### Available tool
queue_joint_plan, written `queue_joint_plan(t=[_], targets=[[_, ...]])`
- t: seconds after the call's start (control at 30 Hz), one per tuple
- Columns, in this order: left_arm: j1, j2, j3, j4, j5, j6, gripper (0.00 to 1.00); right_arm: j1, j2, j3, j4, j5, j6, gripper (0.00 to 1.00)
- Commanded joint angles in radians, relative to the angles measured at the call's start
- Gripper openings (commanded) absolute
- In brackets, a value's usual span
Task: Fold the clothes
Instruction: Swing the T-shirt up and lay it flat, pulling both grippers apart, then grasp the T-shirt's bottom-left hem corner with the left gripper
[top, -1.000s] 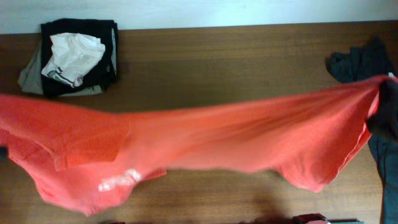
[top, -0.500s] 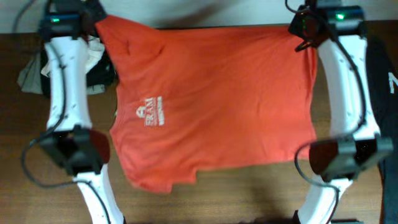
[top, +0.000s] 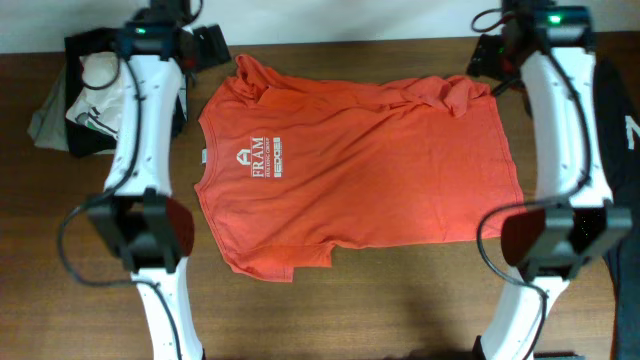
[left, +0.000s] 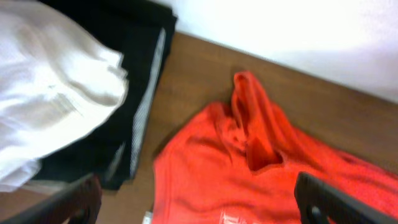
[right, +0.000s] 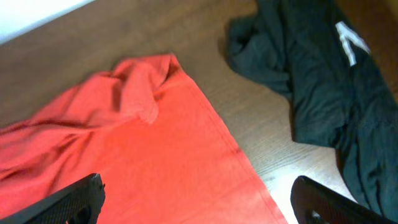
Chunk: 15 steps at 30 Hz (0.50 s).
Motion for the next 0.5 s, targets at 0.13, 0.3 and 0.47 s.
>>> queue_joint_plan(t=[0.13,0.3,0.47], targets=[[0.008,-0.293,0.031,-0.337,-0.011,-0.008,0.99,-0.004,-0.232,0.027,-0.233,-0.092,0.01,0.99],[0.008,-0.373,0.025,-0.542,-0.049,-0.073,0.99,-0.003,-0.394,-0.008,-0.305,-0.125,0.05,0.99],[0.005,-0.587,-0.238,-0.54,-0.04,-0.087,0.99,-0.003,-0.584,-0.274,-0.298,-0.109,0.066,0.99]])
